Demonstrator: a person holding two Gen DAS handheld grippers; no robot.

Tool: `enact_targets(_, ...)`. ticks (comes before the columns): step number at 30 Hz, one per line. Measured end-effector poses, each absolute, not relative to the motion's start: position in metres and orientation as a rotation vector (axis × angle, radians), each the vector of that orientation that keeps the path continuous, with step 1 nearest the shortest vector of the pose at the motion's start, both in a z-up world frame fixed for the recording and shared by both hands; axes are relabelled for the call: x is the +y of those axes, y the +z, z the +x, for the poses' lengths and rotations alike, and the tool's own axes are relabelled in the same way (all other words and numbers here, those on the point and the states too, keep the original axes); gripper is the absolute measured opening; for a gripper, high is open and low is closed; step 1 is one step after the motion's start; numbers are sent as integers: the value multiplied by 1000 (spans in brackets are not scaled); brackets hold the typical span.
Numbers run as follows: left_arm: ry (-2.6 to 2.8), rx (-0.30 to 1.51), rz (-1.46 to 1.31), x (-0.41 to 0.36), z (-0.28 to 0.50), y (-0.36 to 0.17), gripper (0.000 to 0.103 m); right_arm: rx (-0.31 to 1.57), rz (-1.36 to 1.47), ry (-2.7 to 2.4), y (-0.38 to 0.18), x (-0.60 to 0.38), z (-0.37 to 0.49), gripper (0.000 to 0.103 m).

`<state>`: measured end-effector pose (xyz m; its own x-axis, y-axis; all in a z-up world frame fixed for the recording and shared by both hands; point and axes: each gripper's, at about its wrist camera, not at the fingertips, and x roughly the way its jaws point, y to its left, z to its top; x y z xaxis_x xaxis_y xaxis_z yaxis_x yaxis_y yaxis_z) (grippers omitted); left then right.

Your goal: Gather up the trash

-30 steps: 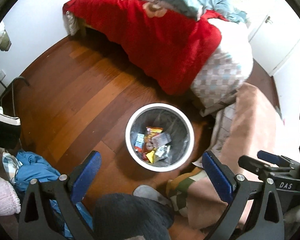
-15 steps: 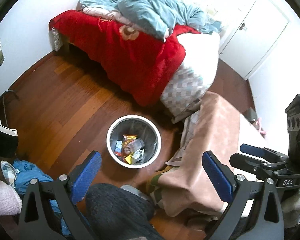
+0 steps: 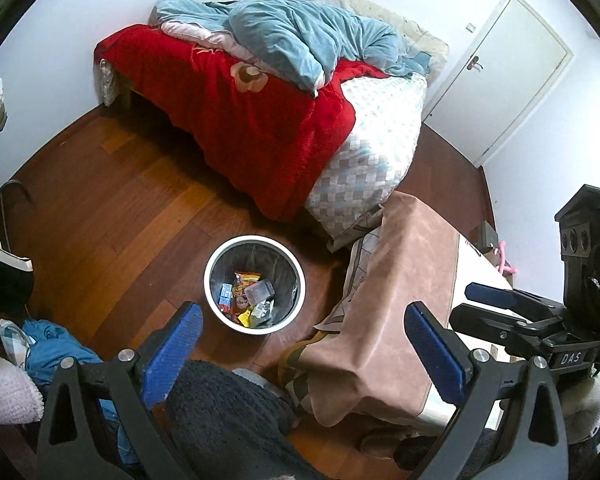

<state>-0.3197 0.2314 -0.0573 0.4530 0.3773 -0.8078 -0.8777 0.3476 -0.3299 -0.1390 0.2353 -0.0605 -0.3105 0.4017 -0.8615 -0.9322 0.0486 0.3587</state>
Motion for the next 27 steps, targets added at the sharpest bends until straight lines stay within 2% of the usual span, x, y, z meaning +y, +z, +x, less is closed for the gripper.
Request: enact_targets(27,934,734,-889,232,-318,-80,103,1220,-700,1500,-79,247,-142,103)
